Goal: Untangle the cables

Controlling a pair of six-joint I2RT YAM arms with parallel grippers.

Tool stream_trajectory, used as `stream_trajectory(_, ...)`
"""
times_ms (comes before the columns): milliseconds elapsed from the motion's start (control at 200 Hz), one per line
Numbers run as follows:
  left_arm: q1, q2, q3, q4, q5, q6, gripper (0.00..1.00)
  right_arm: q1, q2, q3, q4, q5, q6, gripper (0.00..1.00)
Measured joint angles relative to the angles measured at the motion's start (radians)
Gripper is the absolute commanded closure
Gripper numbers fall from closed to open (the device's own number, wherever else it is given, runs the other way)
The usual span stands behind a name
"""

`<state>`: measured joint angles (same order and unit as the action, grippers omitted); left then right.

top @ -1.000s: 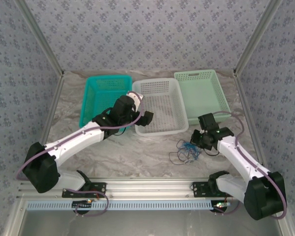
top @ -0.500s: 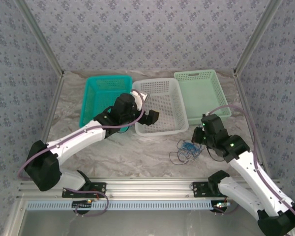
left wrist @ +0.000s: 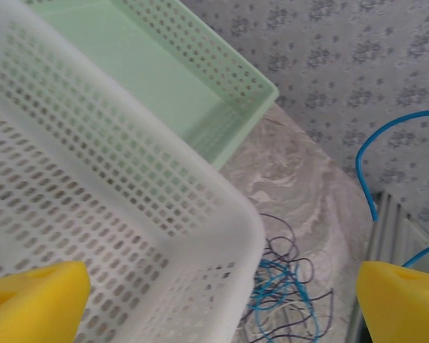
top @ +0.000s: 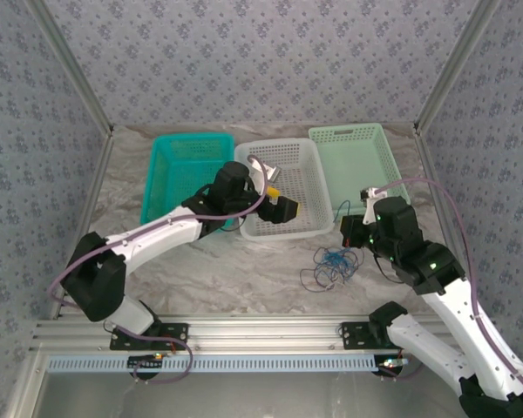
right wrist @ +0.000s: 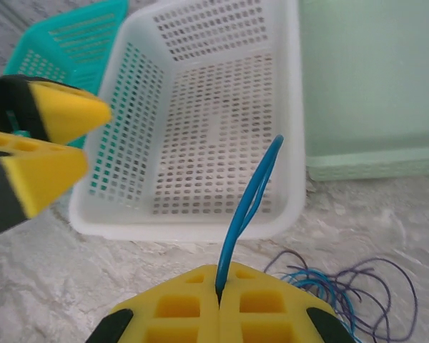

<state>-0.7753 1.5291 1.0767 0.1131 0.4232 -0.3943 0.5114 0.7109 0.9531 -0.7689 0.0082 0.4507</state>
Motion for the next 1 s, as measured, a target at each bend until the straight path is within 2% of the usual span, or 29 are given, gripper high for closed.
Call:
stream_trajectory(345, -0.028, 0.059, 0.068, 0.124, 0.188, -0.045, 0.15, 0.0, 0.021, 0.002, 0.139, -0.112, -0.043, 1.0)
stream_trajectory(670, -0.044, 0.104, 0.098, 0.15, 0.261, -0.046, 0.32, 0.0, 0.047, 0.0, 0.283, -0.233, -0.04, 1.0)
stream_trajectory(750, -0.044, 0.104, 0.103, 0.149, 0.261, -0.038, 0.43, 0.0, 0.053, -0.008, 0.303, -0.26, -0.037, 1.0)
stream_trajectory(894, -0.044, 0.104, 0.107, 0.144, 0.233, -0.017, 0.72, 0.0, 0.054, -0.014, 0.302, -0.298, -0.033, 1.0)
stream_trajectory(999, -0.044, 0.1, 0.107, 0.118, 0.183, 0.016, 0.81, 0.0, 0.054, -0.021, 0.287, -0.323, -0.033, 1.0)
